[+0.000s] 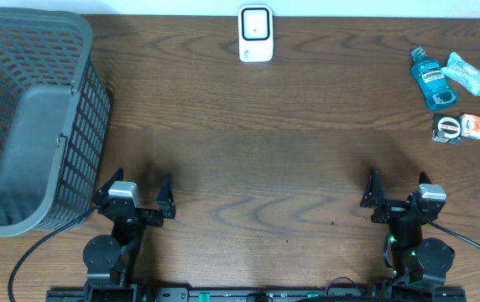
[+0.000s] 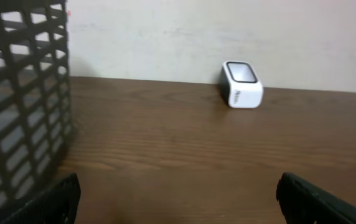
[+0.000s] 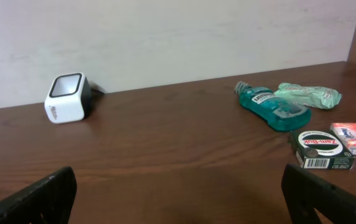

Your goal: Scan the item barcode

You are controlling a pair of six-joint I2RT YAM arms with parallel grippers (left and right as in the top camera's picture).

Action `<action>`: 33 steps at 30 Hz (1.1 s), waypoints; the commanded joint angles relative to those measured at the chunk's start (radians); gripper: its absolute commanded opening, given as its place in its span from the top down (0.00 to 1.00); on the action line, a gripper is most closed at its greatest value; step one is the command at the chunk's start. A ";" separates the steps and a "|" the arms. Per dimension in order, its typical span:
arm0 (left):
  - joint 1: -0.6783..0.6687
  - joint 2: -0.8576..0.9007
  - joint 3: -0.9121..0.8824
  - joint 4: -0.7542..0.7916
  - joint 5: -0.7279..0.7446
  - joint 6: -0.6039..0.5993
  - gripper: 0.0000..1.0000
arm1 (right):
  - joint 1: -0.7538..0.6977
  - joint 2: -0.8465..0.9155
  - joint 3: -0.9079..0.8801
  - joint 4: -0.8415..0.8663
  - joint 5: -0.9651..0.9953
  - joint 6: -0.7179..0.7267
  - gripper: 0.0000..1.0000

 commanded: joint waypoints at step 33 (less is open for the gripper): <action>0.003 -0.009 -0.019 -0.036 -0.053 0.048 0.02 | 0.136 -0.004 -0.001 -0.005 0.008 0.010 0.01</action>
